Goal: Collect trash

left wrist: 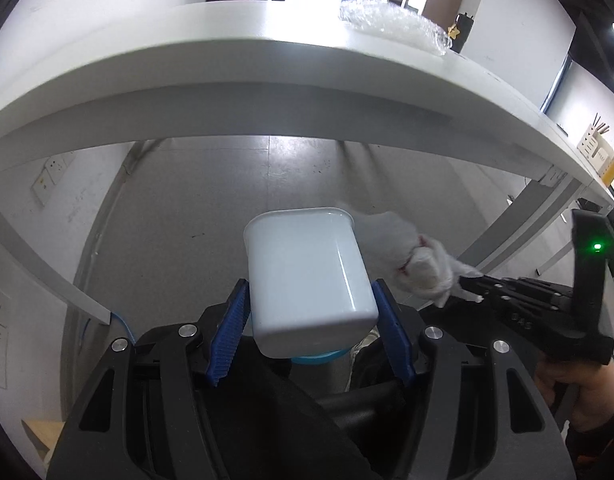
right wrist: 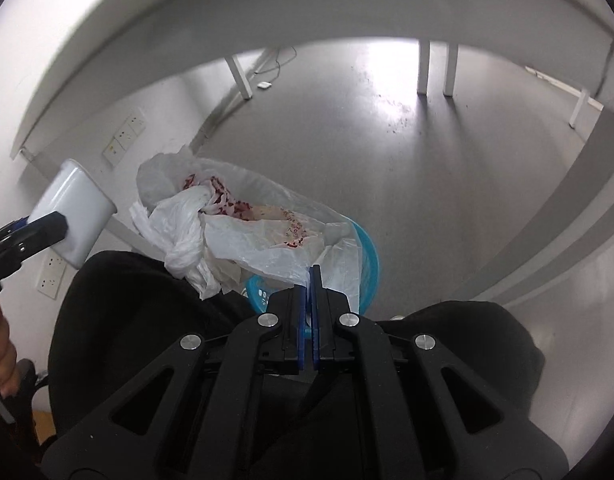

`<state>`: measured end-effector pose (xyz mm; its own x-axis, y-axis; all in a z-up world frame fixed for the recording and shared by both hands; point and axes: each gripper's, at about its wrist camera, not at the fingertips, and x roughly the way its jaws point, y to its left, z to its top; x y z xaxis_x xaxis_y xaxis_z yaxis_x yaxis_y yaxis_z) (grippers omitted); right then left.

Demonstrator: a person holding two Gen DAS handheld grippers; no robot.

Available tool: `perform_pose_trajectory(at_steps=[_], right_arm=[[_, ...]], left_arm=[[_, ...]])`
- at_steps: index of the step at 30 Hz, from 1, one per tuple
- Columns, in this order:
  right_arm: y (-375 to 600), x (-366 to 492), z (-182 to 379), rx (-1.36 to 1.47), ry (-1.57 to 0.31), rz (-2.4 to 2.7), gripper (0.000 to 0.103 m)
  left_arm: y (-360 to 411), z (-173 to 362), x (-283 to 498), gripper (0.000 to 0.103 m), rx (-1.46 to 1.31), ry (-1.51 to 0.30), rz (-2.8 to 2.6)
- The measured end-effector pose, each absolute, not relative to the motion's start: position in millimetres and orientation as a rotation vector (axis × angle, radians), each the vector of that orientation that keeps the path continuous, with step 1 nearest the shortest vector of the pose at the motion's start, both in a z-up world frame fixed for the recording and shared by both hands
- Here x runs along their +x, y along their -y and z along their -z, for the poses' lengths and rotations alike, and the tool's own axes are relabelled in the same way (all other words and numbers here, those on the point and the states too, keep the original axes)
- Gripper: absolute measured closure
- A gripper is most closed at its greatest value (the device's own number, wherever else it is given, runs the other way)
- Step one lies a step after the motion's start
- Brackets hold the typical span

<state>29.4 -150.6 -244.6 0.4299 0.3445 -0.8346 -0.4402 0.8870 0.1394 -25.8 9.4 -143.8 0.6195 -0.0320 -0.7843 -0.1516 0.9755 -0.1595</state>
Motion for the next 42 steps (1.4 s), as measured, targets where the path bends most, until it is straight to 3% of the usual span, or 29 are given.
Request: perform_pose_trajectory(at_steps=[30, 42], right_arm=[[88.6, 128.3, 396.9, -0.024, -1.372, -0.445, 0.101], [86.9, 141.4, 427.6, 0.045, -1.446, -0.381, 0.101]], left_arm=[[-22.4, 249.3, 68.6, 0.042, -0.310, -0.975, -0.135], [-25.8, 284.3, 109.6, 0.042, -0.346, -1.039, -0.128]])
